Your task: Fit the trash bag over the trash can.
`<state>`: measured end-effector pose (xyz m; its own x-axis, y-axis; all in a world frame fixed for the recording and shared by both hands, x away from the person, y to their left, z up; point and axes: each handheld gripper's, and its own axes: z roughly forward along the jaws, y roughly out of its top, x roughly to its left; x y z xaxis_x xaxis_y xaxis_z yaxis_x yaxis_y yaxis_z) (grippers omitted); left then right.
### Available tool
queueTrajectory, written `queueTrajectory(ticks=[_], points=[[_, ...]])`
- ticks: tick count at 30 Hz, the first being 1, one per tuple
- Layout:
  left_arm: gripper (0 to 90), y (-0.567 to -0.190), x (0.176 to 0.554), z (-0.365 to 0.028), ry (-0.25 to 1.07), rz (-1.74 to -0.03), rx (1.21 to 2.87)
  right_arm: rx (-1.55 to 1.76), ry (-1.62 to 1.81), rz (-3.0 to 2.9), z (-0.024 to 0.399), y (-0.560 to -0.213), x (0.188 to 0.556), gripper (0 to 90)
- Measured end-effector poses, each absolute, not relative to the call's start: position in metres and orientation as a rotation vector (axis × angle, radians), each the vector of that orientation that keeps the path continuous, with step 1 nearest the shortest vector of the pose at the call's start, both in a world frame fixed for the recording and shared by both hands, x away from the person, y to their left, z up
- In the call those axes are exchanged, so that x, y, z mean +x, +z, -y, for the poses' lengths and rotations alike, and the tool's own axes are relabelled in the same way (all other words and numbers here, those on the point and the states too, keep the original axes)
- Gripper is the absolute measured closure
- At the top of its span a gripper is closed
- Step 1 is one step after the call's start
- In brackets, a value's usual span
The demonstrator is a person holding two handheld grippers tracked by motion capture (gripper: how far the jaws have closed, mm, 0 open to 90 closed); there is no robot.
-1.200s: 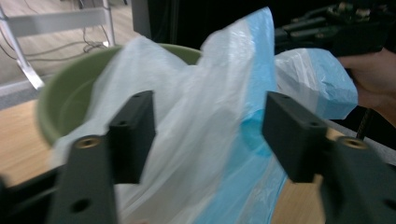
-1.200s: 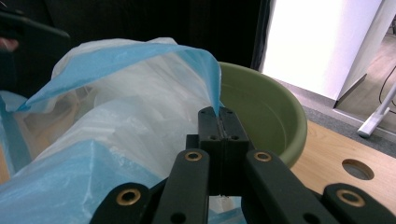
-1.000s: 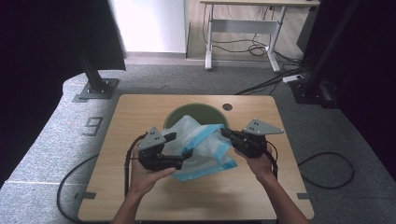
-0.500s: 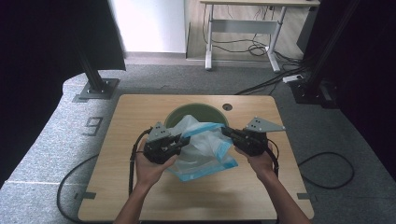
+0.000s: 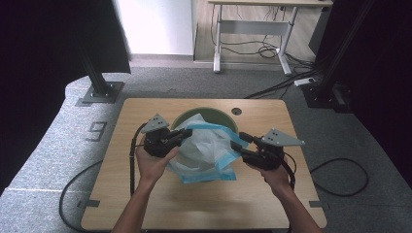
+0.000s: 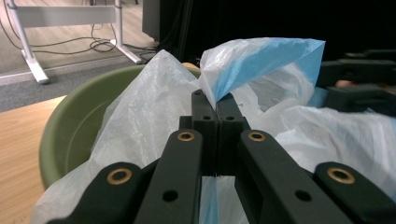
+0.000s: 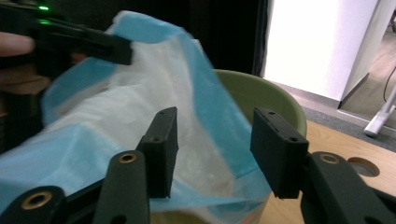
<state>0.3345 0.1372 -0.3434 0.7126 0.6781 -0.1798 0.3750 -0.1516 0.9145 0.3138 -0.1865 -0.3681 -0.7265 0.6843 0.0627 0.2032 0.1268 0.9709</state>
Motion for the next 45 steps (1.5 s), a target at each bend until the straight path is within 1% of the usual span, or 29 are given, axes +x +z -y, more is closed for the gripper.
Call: queueTrajectory(ticks=[3,7,15,19,25,32,34,38,39,45], points=[[88.8,-0.345,0.335,-0.135,0.316,-0.836,1.764,0.846,1.627,-2.01,0.192,-0.369,0.3,47.2],[88.9,-0.344,0.334,-0.133,0.311,-0.838,1.761,0.813,1.646,-2.023,0.202,-0.374,0.289,46.7],[88.9,-0.343,0.339,-0.129,0.298,-0.842,1.775,0.828,1.74,-2.015,0.225,-0.385,0.286,46.7],[88.9,-0.343,0.342,-0.126,0.282,-0.85,1.777,0.761,1.756,-2.049,0.221,-0.387,0.279,45.9],[88.9,-0.344,0.345,-0.124,0.28,-0.861,1.779,0.681,1.78,-2.068,0.216,-0.38,0.271,45.6],[88.9,-0.345,0.345,-0.123,0.277,-0.856,1.784,0.706,1.729,-2.079,0.21,-0.385,0.284,45.6],[88.9,-0.345,0.345,-0.123,0.278,-0.856,1.784,0.695,1.719,-2.098,0.206,-0.387,0.287,52.2],[88.9,-0.345,0.347,-0.127,0.286,-0.867,1.771,0.67,1.652,-2.114,0.196,-0.395,0.287,84.2],[88.9,-0.344,0.347,-0.128,0.288,-0.87,1.765,0.677,1.654,-2.105,0.196,-0.397,0.288,88.5],[89.2,-0.343,0.355,-0.138,0.303,-0.901,1.724,0.675,1.538,-2.097,0.202,-0.406,0.292,88.7]])
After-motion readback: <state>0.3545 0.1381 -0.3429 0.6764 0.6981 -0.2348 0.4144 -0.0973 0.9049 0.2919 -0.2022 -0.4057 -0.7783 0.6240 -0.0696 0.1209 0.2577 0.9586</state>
